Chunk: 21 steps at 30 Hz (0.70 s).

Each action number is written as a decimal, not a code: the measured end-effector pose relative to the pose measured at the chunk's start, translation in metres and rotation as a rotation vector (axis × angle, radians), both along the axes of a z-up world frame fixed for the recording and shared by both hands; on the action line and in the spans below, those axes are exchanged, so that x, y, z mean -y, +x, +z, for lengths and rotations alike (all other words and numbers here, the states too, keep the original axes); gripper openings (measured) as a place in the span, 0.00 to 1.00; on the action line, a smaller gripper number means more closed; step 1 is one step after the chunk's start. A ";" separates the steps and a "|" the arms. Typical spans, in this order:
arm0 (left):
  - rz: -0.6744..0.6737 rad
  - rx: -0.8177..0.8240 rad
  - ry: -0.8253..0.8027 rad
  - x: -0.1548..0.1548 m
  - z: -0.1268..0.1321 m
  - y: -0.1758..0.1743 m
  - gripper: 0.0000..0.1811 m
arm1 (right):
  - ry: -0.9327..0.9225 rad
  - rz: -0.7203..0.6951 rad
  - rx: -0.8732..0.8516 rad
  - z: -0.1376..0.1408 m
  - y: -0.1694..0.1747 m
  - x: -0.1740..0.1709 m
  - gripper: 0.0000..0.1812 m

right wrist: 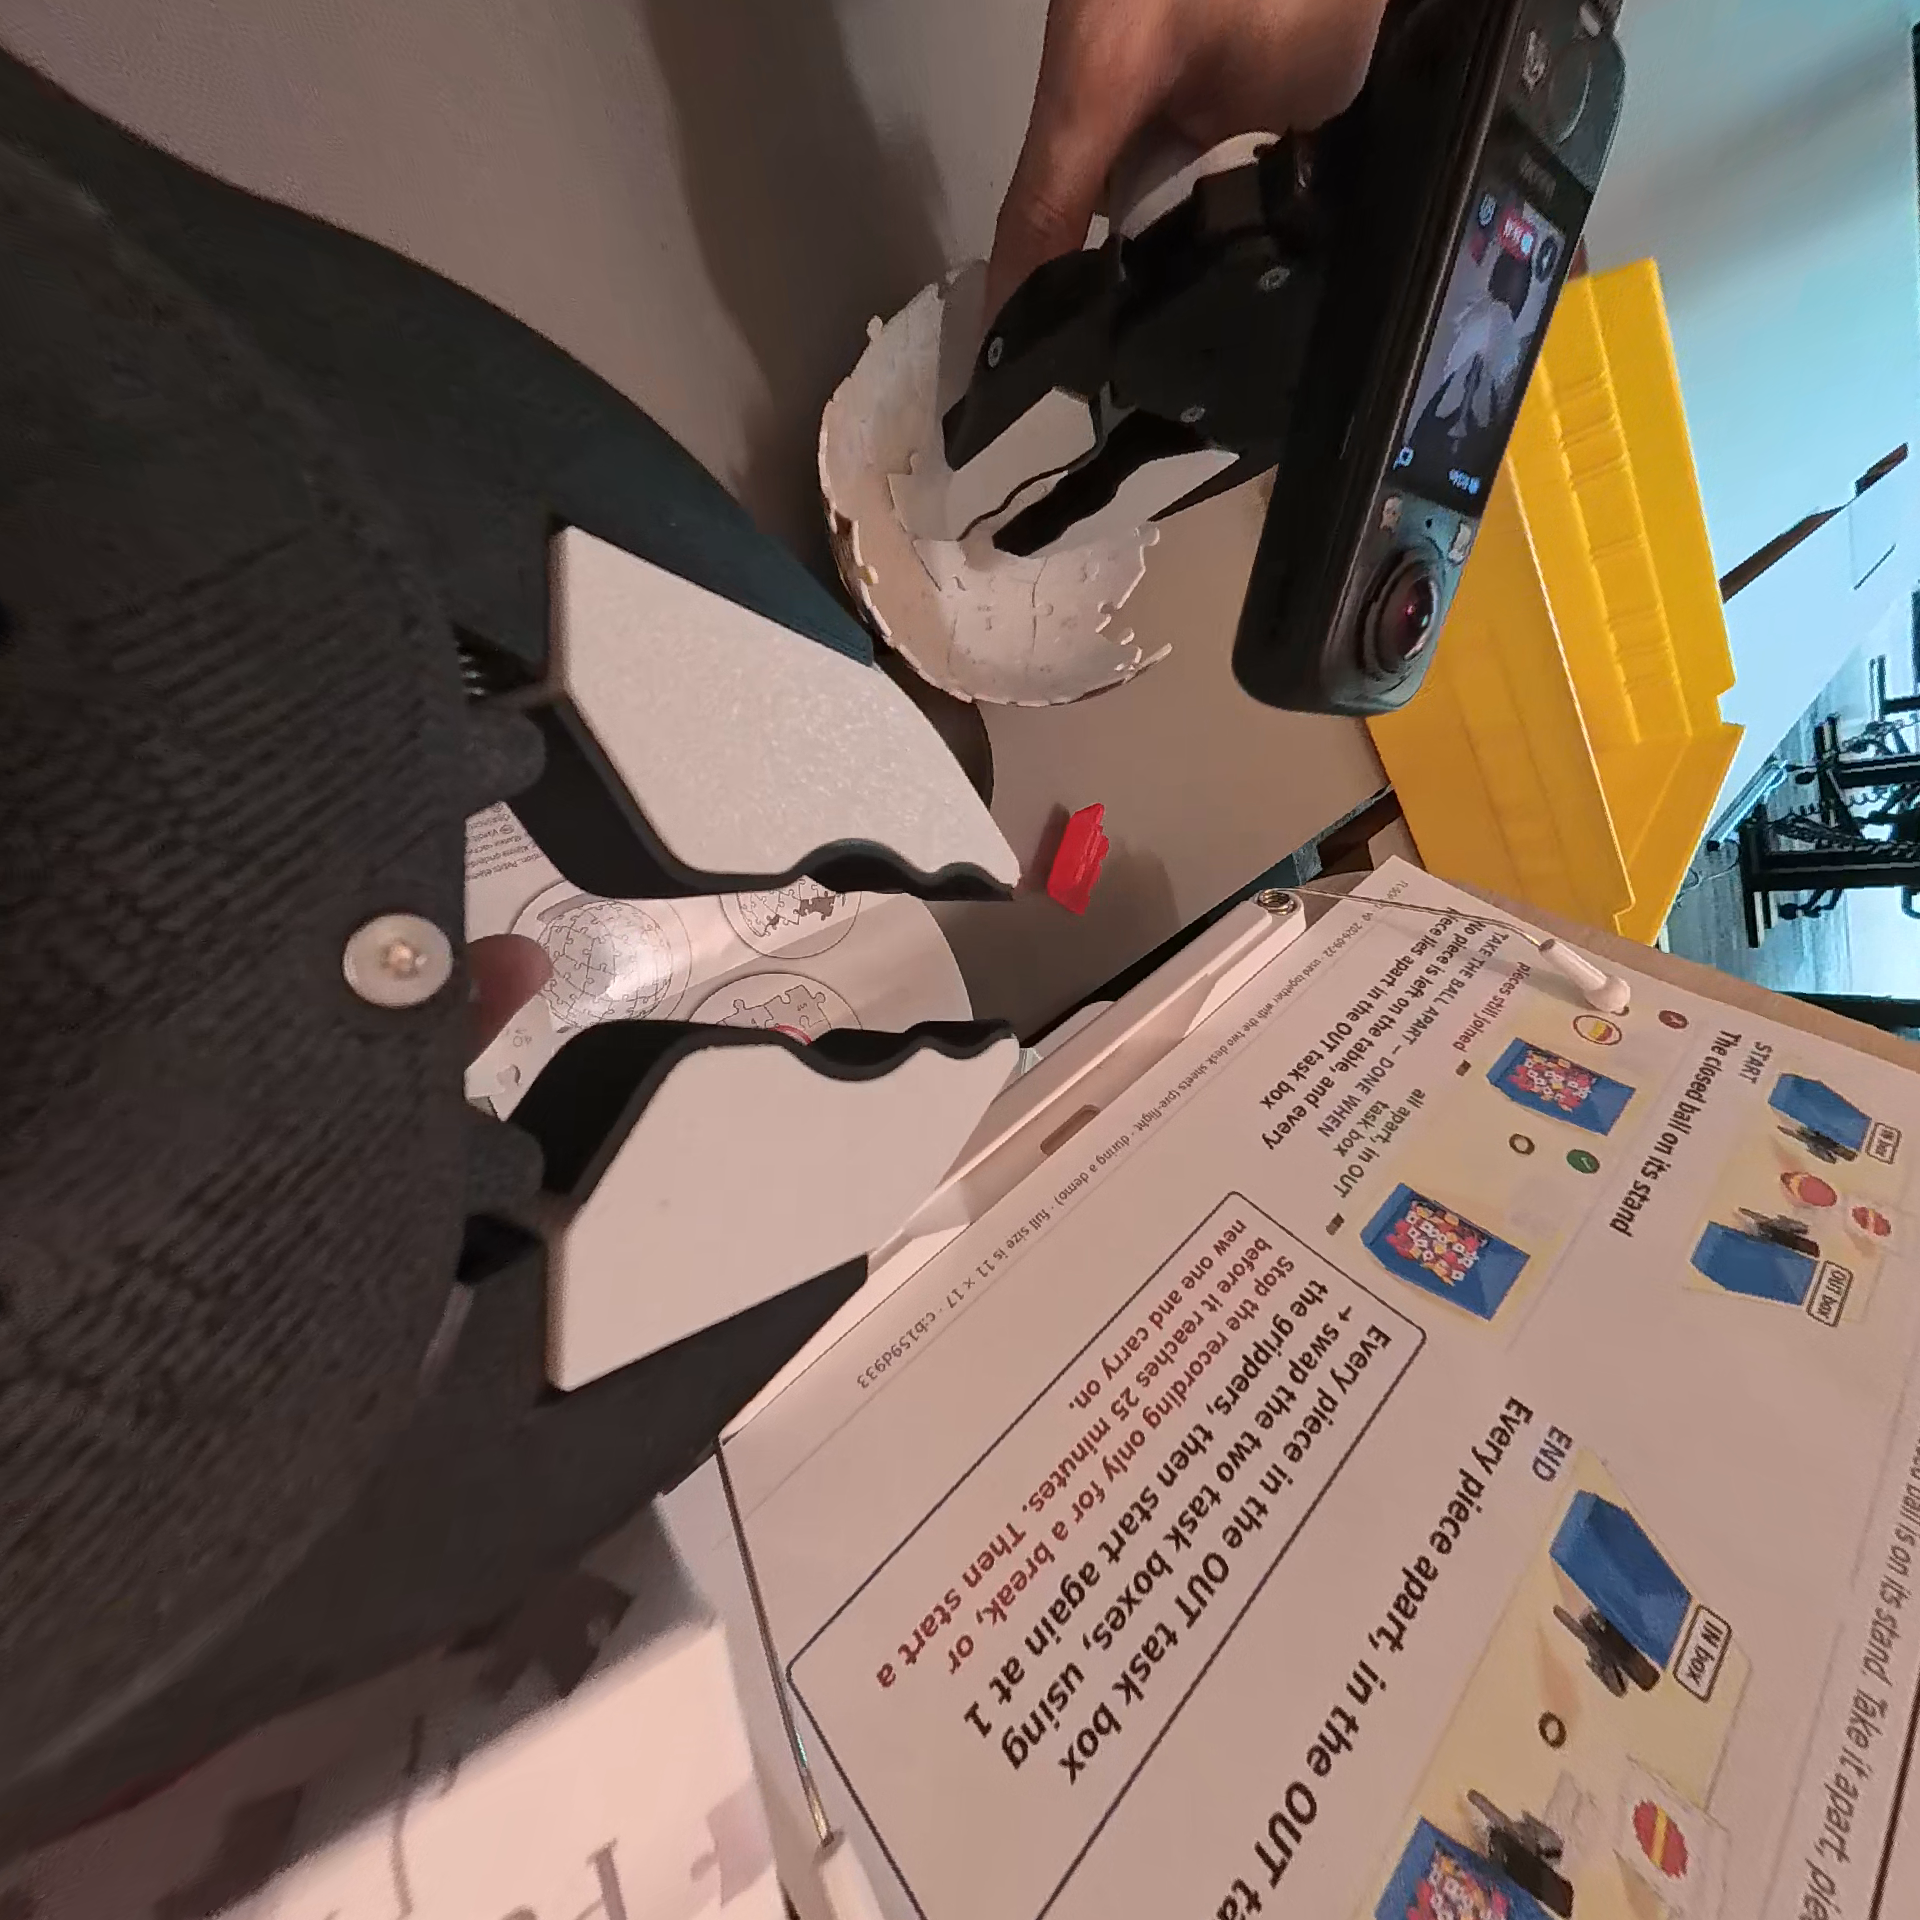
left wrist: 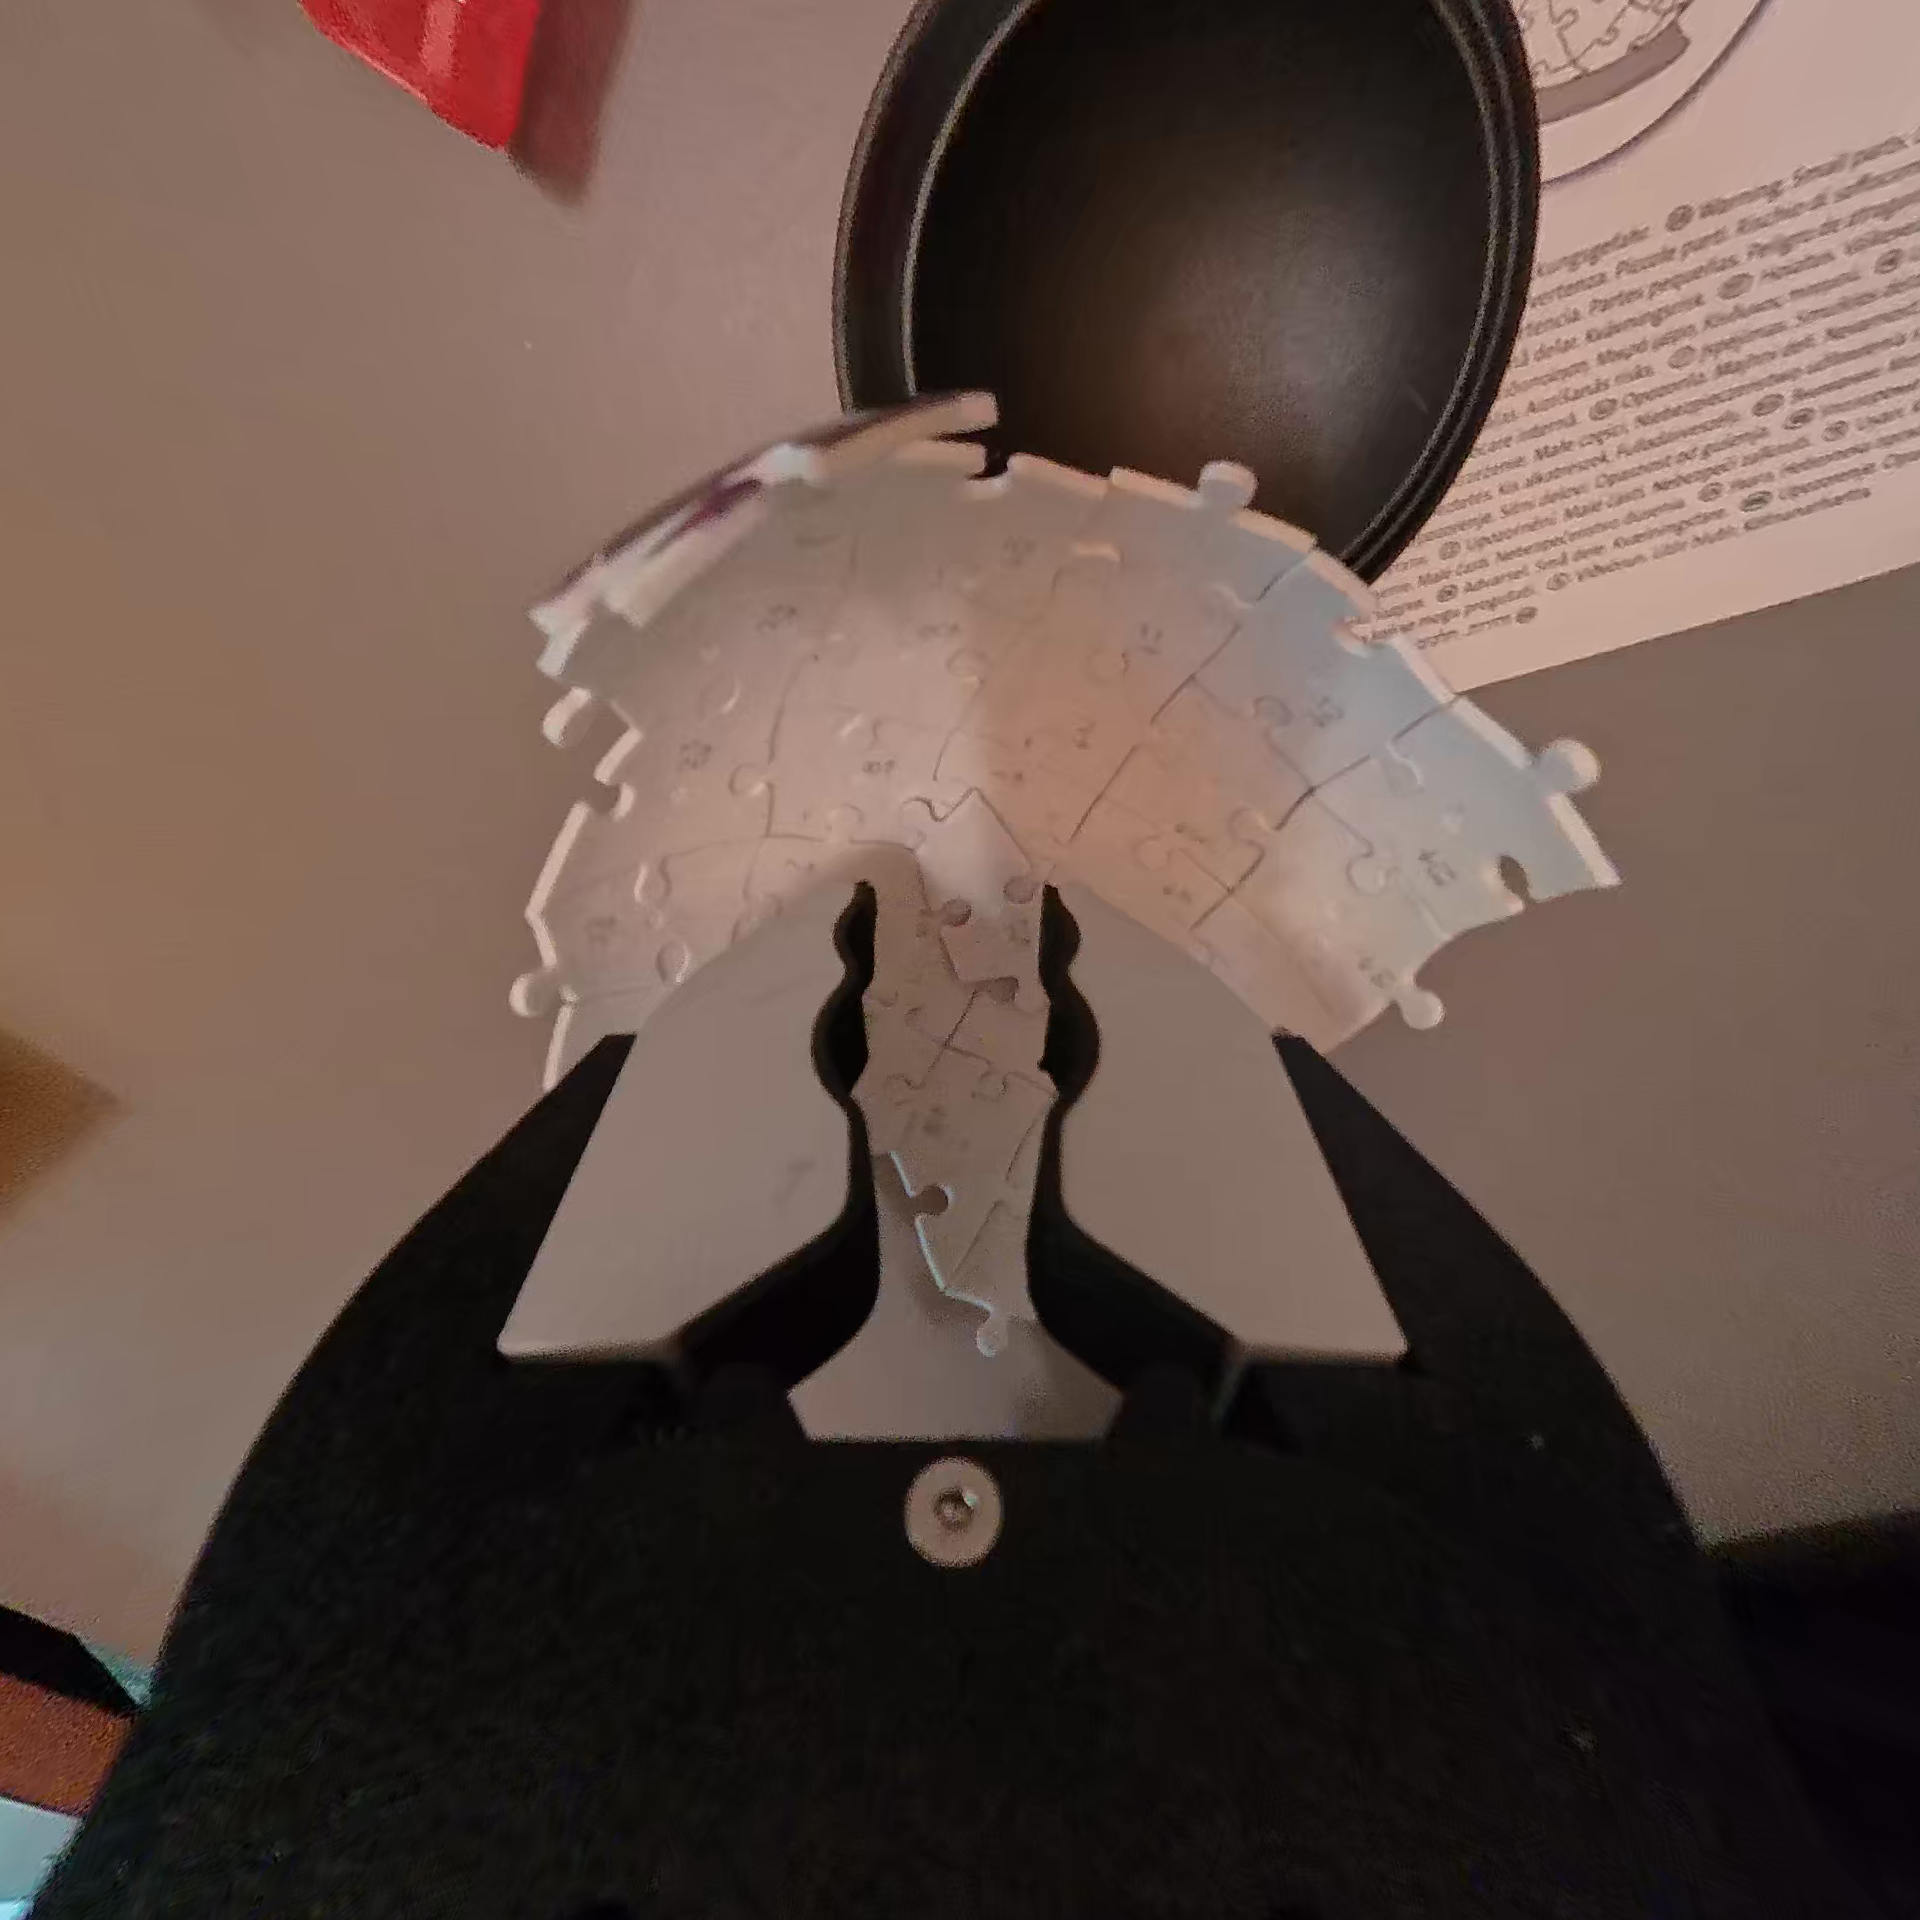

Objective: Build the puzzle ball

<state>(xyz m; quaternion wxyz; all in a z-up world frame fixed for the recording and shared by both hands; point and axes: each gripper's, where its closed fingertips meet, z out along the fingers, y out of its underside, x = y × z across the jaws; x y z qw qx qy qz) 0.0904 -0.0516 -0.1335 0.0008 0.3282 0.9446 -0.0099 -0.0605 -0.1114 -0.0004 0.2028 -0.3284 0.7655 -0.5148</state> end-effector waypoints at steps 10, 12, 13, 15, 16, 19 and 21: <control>0.007 0.011 0.017 0.000 -0.007 -0.003 0.14 | 0.005 0.012 -0.021 -0.003 0.002 -0.001 0.13; 0.015 0.005 0.019 0.001 -0.007 -0.003 0.11 | 0.001 0.012 -0.027 -0.004 0.001 -0.001 0.13; 0.018 0.001 0.020 0.001 -0.007 -0.003 0.11 | 0.000 0.012 -0.030 -0.004 0.001 -0.001 0.13; 0.017 -0.004 0.020 0.001 -0.007 -0.003 0.10 | 0.000 0.012 -0.033 -0.005 0.000 -0.001 0.13; 0.011 -0.003 0.020 0.001 -0.007 -0.003 0.10 | 0.000 0.012 -0.034 -0.005 0.000 -0.001 0.13; -0.021 0.007 0.016 0.001 -0.007 -0.003 0.10 | 0.001 0.011 -0.036 -0.006 0.000 0.000 0.14; -0.039 0.011 0.010 0.001 -0.007 -0.003 0.10 | 0.002 0.011 -0.033 -0.006 0.000 0.000 0.14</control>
